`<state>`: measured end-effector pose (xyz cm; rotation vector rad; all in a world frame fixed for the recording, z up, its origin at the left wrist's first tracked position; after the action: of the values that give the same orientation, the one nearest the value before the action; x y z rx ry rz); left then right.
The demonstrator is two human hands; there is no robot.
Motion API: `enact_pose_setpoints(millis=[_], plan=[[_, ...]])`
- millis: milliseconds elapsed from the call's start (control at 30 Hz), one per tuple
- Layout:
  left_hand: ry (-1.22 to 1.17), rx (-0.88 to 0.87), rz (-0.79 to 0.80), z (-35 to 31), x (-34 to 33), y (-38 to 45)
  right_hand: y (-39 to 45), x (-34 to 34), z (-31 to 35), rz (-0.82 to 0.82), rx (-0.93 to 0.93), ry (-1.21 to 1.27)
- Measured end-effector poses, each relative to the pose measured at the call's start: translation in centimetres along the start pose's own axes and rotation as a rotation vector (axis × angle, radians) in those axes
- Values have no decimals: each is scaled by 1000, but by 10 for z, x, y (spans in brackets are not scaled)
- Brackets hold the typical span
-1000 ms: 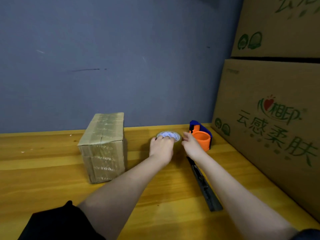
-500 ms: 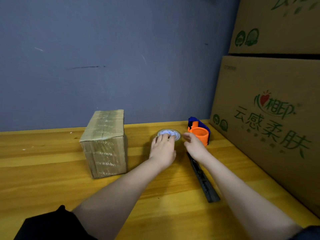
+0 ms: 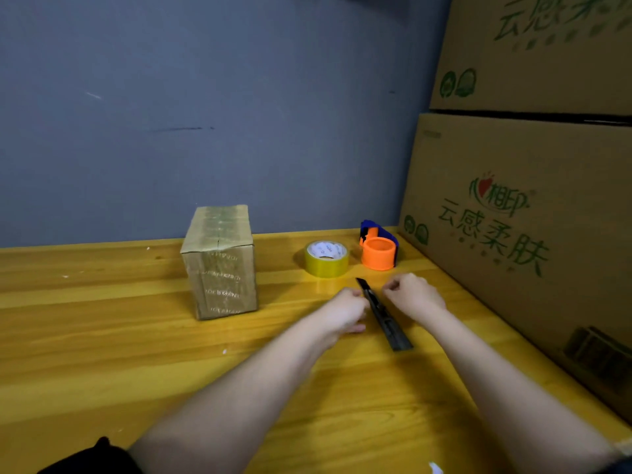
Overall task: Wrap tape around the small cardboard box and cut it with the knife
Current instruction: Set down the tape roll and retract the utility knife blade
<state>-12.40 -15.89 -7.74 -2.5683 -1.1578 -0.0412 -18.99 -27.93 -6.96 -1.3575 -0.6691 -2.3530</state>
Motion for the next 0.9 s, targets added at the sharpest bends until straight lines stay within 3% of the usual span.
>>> enact_pose_setpoints(millis=[233,433,633,800,900], plan=[[-216,133,19,-1,-18,-13,-10,2,7,209,-186,189],[-223,159,3,-5,-16,-24,-11,-6,10,286,-277,200],[-212,159,-9,-3,-8,-29,-24,-5,8,365,-280,373],[-277,72,-6,-1,3,-23,-32,-1,8,400,-333,731],[-302,-36,-9,1,16,-19,-37,-3,22,334,-322,987]])
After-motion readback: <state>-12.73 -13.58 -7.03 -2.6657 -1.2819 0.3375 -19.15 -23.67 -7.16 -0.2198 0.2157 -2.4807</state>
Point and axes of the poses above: each hand's wrist, its own y-axis towards the middle knuckle, its own x-axis out of the back of the hand, z = x × y, the point moved 2 cm from there along y, towards the middle knuckle, and after that the axes turned 13 degrees about -z, right-handed, at the moved point
